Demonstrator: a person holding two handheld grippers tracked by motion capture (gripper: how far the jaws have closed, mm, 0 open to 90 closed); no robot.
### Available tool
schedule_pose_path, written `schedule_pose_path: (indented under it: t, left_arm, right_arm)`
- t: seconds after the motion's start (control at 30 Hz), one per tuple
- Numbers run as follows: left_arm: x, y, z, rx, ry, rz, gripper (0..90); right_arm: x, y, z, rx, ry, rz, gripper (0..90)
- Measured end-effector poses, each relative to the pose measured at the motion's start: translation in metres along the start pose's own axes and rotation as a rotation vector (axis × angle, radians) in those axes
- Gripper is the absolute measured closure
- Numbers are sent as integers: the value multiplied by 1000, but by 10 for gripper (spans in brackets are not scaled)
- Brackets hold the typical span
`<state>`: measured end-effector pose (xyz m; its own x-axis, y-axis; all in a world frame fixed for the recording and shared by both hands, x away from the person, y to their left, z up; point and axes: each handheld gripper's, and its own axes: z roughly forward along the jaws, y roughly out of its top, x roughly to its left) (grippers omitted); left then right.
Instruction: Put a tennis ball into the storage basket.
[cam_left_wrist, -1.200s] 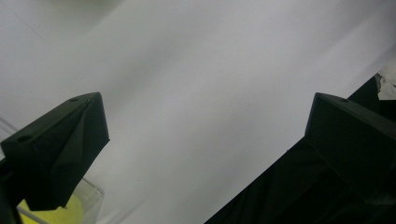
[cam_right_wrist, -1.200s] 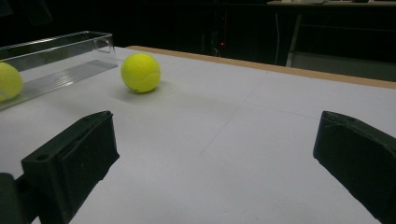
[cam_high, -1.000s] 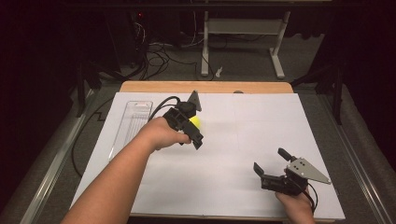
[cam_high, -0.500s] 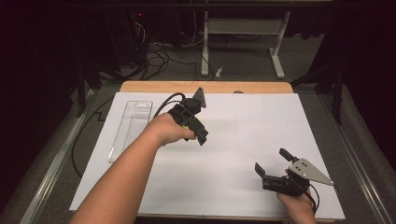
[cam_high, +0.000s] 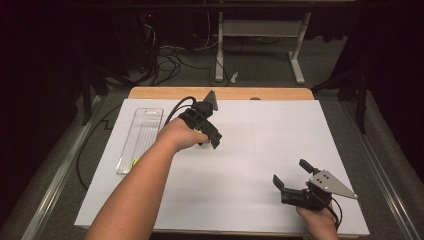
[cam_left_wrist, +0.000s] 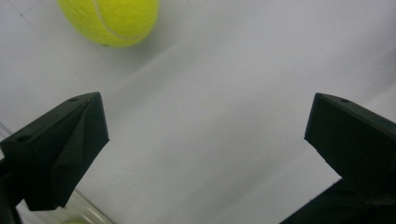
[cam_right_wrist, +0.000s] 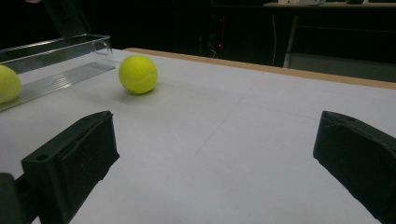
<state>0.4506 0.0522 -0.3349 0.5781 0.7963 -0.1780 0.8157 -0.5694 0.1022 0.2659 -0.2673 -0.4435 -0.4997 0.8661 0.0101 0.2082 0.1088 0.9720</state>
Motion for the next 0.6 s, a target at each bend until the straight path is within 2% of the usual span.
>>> schedule_pose_path:
  t: [0.37, 0.6]
  left_arm:
    - [15, 10, 14, -45, 9, -49, 7]
    - [23, 16, 25, -79, 14, -60, 7]
  right_arm:
    - [0, 0, 1, 0, 3, 4, 3]
    - [0, -1, 0, 1, 3, 6, 3]
